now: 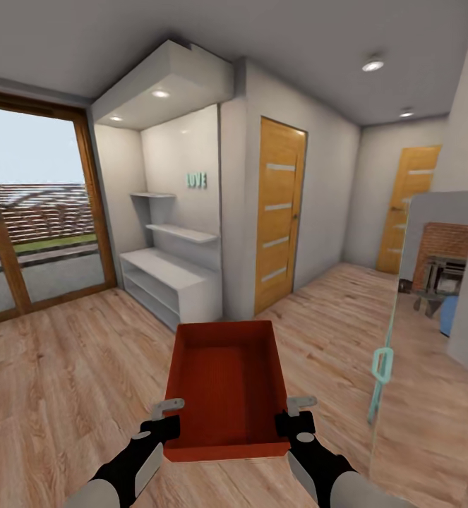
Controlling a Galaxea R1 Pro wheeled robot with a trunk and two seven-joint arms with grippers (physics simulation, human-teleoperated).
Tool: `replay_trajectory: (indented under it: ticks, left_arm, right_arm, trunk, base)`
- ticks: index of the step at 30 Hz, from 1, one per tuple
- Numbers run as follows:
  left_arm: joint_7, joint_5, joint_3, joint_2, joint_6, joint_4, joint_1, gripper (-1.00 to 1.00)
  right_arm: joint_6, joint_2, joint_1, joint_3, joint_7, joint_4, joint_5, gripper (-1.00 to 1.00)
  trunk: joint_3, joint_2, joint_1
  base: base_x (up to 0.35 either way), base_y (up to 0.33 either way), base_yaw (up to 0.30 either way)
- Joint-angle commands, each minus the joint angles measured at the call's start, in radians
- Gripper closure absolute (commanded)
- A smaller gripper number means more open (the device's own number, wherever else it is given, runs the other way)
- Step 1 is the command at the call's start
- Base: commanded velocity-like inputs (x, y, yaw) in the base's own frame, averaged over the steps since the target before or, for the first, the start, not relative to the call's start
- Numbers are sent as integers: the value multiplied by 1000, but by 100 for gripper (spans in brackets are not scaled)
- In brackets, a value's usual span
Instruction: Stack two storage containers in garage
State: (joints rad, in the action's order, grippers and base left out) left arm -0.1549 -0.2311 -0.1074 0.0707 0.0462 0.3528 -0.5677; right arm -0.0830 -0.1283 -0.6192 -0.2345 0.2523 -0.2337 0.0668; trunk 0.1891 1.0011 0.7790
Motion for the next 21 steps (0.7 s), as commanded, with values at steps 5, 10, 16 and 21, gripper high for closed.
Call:
replay_trajectory:
  ticks: [5, 10, 16, 21]
  left_arm:
    - [-52, -8, -5, -48, 6, -11, 0, 100]
    - [-52, -8, -5, -48, 6, -11, 0, 100]
    - [-52, -8, -5, -48, 6, -11, 0, 100]
    - [-52, -8, -5, -48, 6, -11, 0, 100]
  right_arm:
    - [-15, 1, -2, 17, 12, -3, -10, 100]
    - [-15, 1, -2, 17, 11, -3, -10, 100]
    - [-15, 0, -2, 17, 10, -3, -10, 100]
    - [-15, 0, -2, 17, 11, -3, -10, 100]
  trunk:
    - [1, 1, 1]
    - [1, 1, 1]
    - [1, 1, 1]
    - [1, 1, 1]
  base:
    - [324, 0, 0]
    - [324, 0, 0]
    - [324, 0, 0]
    - [324, 0, 0]
